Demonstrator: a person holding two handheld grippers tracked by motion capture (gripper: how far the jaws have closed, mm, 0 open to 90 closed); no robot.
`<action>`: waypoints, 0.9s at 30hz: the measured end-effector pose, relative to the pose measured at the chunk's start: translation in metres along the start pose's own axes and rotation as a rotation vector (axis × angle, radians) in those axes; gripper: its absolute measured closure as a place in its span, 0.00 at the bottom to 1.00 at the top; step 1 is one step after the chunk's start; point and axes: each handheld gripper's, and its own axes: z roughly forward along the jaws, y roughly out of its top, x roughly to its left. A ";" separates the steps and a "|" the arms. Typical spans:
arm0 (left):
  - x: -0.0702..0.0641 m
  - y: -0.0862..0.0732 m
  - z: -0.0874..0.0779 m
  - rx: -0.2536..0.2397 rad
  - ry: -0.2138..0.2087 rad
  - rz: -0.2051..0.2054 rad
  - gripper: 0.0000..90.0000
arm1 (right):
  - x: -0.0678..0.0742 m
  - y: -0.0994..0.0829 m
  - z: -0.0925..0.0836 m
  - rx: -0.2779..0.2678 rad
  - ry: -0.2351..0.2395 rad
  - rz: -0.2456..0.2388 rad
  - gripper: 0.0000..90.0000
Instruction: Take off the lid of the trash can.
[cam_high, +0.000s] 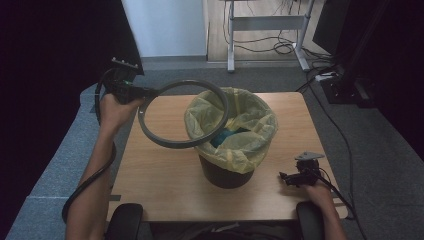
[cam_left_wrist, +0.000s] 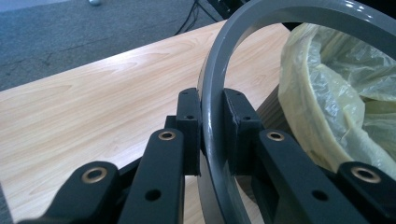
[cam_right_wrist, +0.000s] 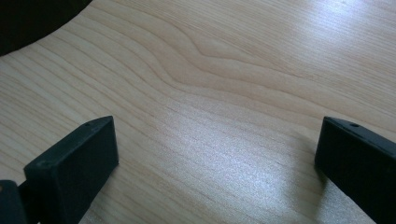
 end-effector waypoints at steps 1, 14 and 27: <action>0.002 -0.001 -0.002 0.000 0.003 -0.001 0.86 | 0.000 0.000 0.000 0.000 0.000 0.000 0.00; 0.026 -0.021 -0.024 -0.019 0.043 -0.048 0.86 | 0.000 0.000 0.000 0.000 0.000 0.000 0.00; 0.049 -0.043 -0.043 -0.039 0.076 -0.094 0.86 | 0.000 0.000 0.000 0.000 -0.001 0.000 0.00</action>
